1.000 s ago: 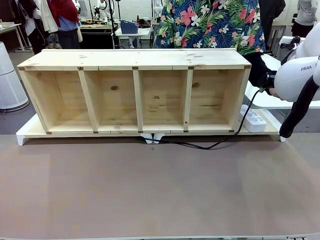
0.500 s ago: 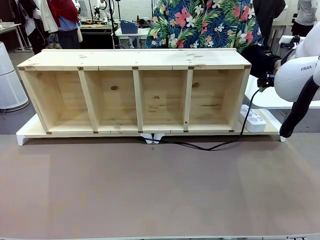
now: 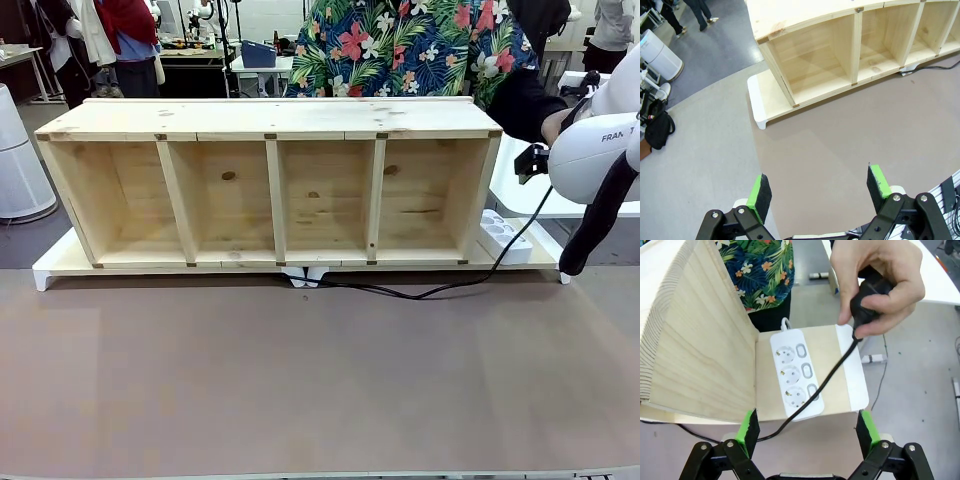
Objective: Perform cable management.
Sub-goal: Release the Power Cable when the human grasps it.
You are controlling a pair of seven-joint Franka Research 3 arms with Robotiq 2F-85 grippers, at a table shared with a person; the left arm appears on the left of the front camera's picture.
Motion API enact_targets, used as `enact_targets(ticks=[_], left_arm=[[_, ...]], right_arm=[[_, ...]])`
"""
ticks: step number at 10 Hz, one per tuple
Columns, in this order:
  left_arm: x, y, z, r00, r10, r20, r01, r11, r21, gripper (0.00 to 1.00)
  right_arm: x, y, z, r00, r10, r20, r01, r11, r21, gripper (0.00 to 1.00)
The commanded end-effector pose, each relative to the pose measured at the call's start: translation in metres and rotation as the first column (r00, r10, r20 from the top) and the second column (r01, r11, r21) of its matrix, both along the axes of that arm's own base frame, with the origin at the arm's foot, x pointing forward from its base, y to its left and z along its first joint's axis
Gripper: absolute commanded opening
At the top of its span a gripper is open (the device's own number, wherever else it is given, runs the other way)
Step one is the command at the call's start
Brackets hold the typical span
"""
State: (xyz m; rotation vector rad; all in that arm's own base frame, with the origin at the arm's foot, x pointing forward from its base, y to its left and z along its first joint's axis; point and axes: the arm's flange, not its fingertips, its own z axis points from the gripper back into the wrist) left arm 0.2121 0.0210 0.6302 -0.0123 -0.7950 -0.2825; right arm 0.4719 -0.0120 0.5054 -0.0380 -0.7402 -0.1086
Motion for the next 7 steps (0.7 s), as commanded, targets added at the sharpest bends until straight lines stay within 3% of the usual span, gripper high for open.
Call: enact_targets(ticks=[1, 7], left_arm=[[0.0001, 0.0012, -0.0002, 1.0, 0.003, 0.0, -0.003, 1.0, -0.004, 1.0], [0.0001, 0.0012, -0.0002, 1.0, 0.003, 0.0, -0.003, 1.0, -0.004, 1.0]], right_arm=[[0.0002, -0.0005, -0.0012, 1.0, -0.006, -0.006, 0.006, 1.0, 0.006, 1.0], [0.0002, -0.0005, -0.0012, 1.0, -0.006, -0.006, 0.006, 1.0, 0.006, 1.0]])
